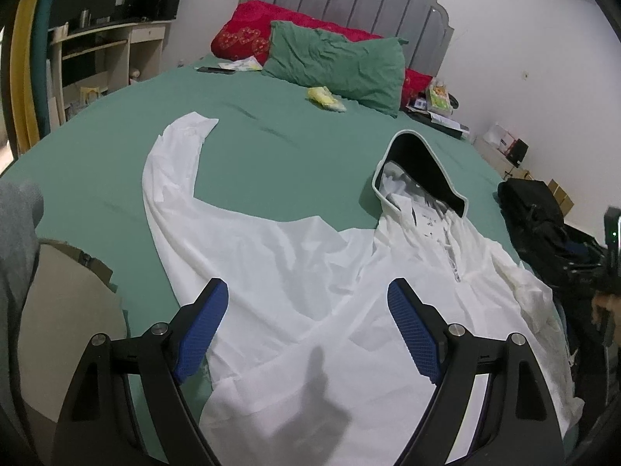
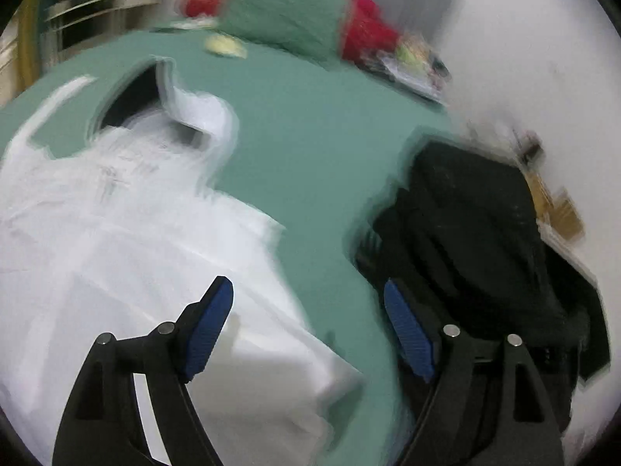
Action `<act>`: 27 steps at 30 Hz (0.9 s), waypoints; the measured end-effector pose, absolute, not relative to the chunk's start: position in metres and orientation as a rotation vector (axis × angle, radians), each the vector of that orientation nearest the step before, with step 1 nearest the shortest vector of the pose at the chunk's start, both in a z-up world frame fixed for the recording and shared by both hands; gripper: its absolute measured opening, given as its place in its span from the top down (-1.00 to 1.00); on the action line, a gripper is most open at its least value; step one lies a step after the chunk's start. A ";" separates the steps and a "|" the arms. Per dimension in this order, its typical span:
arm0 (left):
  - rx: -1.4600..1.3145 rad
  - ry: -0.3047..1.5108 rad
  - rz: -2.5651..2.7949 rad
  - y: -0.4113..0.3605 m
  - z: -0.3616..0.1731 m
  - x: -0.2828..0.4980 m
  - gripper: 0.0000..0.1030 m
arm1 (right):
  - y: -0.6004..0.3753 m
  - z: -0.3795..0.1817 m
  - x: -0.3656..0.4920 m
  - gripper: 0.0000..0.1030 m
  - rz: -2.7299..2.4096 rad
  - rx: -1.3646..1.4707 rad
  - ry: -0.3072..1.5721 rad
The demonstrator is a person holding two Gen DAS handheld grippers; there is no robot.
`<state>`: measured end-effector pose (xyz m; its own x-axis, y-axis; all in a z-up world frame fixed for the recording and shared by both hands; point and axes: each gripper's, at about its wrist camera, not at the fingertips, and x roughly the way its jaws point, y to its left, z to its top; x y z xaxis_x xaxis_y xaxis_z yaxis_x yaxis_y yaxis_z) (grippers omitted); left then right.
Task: Fold large clothes
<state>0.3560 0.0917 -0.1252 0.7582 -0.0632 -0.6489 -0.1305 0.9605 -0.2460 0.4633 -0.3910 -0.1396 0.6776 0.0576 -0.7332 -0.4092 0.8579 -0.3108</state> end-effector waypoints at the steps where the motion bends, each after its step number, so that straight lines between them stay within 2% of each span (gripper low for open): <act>1: -0.271 0.715 0.036 0.090 -0.125 0.358 -0.69 | -0.365 -0.147 0.464 -0.56 0.319 -0.519 0.790; 3: -0.247 0.729 0.037 0.089 -0.127 0.358 -0.69 | -0.331 -0.171 0.479 -0.48 0.347 -0.538 0.856; 4: -0.234 0.742 0.035 0.088 -0.128 0.360 -0.69 | -0.320 -0.182 0.489 -0.34 0.341 -0.546 0.888; 6: -0.221 0.755 0.029 0.088 -0.129 0.361 -0.69 | -0.318 -0.206 0.505 0.91 0.311 -0.554 0.957; 9: -0.220 0.771 0.022 0.091 -0.129 0.361 -0.69 | -0.338 -0.193 0.506 0.92 0.299 -0.461 0.948; 15: -0.271 0.743 0.038 0.110 -0.119 0.353 -0.69 | -0.336 -0.074 0.472 0.91 0.737 -0.162 0.655; 19: -0.305 0.714 0.077 0.124 -0.111 0.345 -0.69 | -0.297 -0.028 0.457 0.91 1.067 -0.063 0.611; 22: -0.302 0.698 0.091 0.127 -0.106 0.341 -0.69 | -0.249 -0.043 0.462 0.91 1.306 -0.062 0.707; 25: -0.289 0.691 0.102 0.127 -0.105 0.340 -0.69 | -0.204 -0.090 0.488 0.90 1.351 -0.131 0.805; 26: -0.287 0.695 0.098 0.127 -0.105 0.341 -0.69 | -0.190 -0.109 0.495 0.86 1.301 -0.182 0.830; 27: -0.283 0.705 0.092 0.126 -0.107 0.343 -0.69 | -0.181 -0.123 0.503 0.67 1.232 -0.252 0.855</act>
